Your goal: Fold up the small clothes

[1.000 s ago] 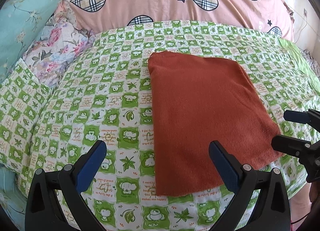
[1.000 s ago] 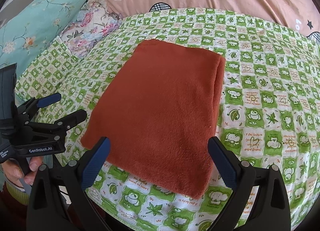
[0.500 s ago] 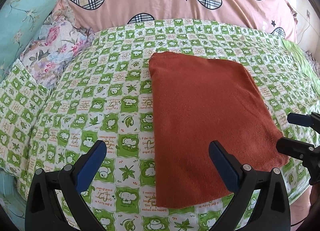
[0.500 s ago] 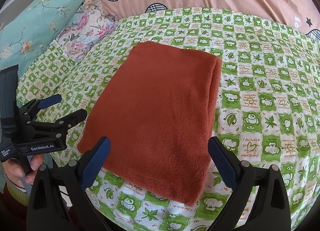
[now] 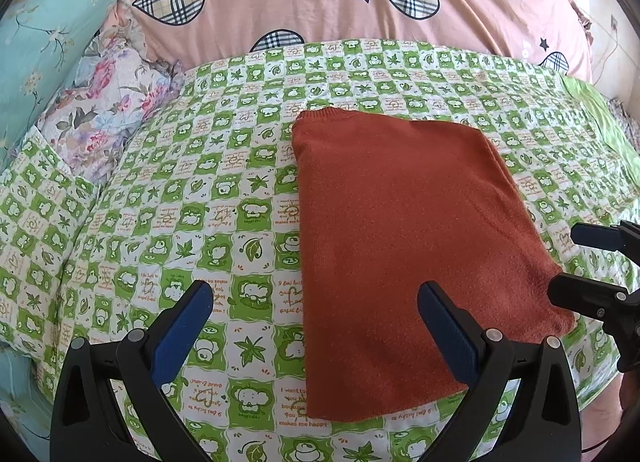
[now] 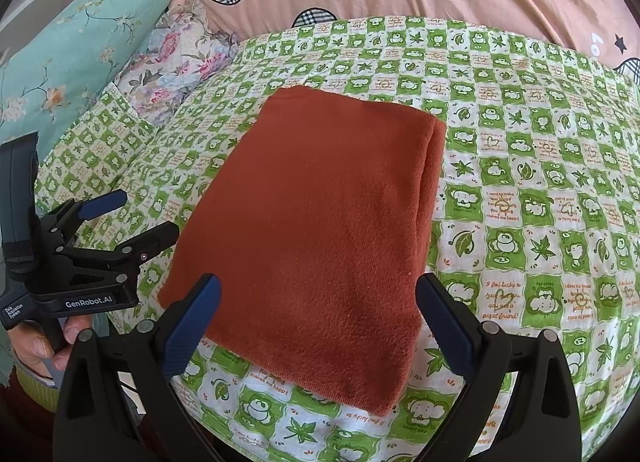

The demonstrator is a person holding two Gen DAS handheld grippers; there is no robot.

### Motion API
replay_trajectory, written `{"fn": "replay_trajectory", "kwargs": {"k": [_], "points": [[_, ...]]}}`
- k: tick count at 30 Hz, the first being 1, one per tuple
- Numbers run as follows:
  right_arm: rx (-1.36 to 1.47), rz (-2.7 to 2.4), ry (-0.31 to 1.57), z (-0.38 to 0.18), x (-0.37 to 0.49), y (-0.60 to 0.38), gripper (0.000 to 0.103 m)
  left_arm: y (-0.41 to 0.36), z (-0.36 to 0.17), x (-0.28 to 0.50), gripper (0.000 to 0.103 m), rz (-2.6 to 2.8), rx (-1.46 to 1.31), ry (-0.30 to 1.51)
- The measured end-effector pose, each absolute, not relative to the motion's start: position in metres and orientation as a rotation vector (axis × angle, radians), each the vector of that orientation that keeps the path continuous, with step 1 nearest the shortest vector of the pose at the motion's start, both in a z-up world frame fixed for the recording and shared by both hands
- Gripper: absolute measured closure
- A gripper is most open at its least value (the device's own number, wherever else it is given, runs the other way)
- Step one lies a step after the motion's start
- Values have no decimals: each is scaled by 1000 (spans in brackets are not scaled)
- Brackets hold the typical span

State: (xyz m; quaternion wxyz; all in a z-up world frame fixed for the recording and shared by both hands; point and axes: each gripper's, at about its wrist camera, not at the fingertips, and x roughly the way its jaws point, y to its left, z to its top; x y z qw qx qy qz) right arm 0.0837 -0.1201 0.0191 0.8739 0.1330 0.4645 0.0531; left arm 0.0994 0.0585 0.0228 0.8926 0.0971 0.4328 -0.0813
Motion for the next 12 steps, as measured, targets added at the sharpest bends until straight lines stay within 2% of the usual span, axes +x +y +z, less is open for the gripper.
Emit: {"fn": "replay_trajectory", "kwargs": {"k": [12], "points": [[381,95,972,8,95,-133,4,57,25,100,1,-184,180,898]]}}
